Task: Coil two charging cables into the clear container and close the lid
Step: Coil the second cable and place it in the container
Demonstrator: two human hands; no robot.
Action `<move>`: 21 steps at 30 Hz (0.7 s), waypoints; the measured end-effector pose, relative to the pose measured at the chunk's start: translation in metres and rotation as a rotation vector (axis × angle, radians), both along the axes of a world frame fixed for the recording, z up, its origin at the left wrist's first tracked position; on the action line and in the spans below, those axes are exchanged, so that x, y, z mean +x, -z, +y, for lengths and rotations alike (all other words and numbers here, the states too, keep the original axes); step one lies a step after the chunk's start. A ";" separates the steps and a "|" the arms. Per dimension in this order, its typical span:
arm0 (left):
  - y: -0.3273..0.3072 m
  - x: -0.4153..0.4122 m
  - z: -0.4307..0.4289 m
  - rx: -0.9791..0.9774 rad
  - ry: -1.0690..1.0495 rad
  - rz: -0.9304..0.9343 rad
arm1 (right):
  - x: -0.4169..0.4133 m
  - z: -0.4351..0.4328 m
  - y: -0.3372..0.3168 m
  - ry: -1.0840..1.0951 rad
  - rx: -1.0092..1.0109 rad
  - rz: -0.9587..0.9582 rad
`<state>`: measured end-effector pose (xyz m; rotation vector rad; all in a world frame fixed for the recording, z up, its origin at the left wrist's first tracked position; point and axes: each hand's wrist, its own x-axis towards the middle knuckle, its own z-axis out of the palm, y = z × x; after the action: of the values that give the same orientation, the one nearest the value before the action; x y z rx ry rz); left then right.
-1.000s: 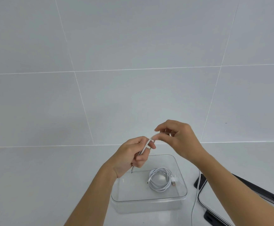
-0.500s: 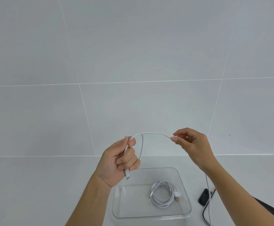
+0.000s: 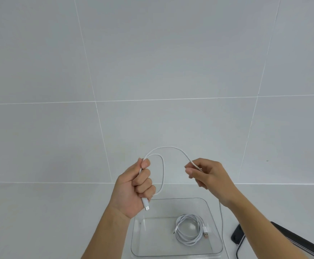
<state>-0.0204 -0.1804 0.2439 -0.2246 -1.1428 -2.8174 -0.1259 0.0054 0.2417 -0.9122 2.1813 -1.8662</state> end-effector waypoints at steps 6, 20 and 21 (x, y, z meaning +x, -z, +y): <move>0.005 -0.006 0.008 0.040 -0.042 -0.045 | 0.018 -0.024 -0.012 -0.068 0.052 -0.067; 0.017 -0.005 0.025 0.076 -0.129 -0.177 | 0.020 -0.034 0.013 -0.073 0.205 -0.120; 0.018 -0.006 0.026 0.063 -0.121 -0.176 | 0.019 -0.033 0.015 -0.069 0.199 -0.131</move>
<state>-0.0263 -0.1548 0.2261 0.0968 -1.0572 -2.8047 -0.1071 -0.0280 0.2269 -0.7924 2.1793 -1.5953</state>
